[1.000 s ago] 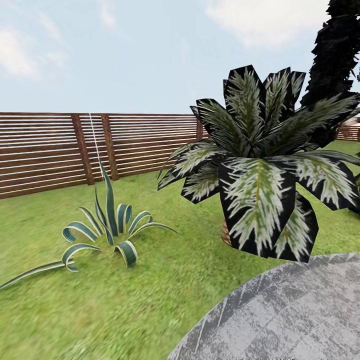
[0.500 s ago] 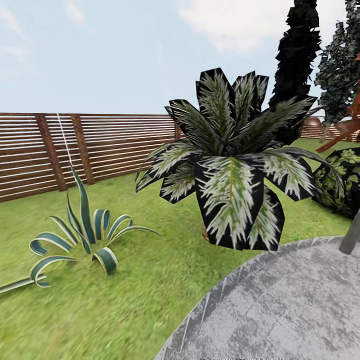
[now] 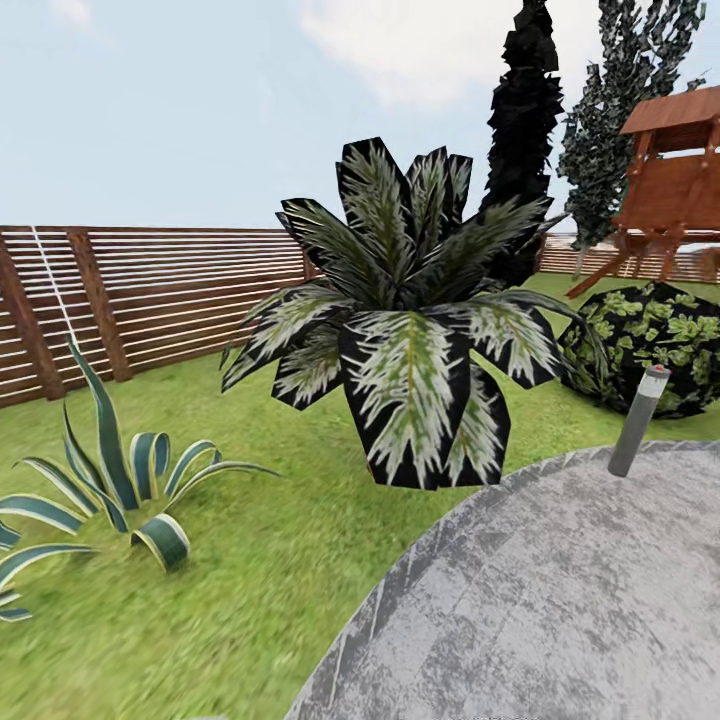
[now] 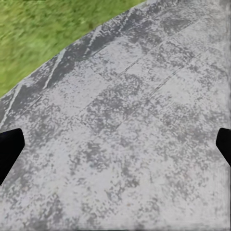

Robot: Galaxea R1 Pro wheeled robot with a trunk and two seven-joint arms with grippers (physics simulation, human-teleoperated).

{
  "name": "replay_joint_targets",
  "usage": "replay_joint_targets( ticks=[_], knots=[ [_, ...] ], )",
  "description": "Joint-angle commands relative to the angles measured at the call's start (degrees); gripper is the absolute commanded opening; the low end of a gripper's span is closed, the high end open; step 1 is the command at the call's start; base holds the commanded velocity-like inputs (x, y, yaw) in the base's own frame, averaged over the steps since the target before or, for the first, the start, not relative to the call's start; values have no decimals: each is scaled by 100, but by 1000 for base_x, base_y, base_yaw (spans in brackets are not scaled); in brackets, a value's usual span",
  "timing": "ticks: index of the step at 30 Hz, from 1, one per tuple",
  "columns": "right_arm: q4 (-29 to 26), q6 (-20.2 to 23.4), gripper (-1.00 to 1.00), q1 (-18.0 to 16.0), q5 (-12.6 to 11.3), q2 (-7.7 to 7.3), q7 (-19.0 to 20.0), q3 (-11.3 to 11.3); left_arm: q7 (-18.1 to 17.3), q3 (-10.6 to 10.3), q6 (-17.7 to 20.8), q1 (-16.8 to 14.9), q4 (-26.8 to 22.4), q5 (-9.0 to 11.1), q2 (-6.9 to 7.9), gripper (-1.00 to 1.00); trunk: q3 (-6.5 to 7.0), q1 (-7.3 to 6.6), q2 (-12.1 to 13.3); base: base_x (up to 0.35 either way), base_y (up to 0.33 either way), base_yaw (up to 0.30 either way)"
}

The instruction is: In the garden, pick up the pesticide atomizer on the floor and spray pesticide onto both trees until each tree trunk is fully covered.

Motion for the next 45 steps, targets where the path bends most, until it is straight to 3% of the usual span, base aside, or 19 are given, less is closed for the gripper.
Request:
replay_joint_targets(
  ticks=[1, 21, 45],
  knots=[
    [5, -19, 100, -5, -14, 3, 0, 3, -5, 12, -17, -4, -64, 8, -1, 100, -6, 0, -3, 0, 0, -300],
    [3, -20, 100, -5, -10, 2, 3, -10, -5, 36, -17, 21, -80, 4, 73, 100, -6, 0, -3, -134, 174, -300],
    [12, -20, 100, -4, 1, 0, -8, -11, 2, 35, -17, 27, 71, 10, 67, 100, -6, 0, -3, -5, 8, -300]
  ],
)
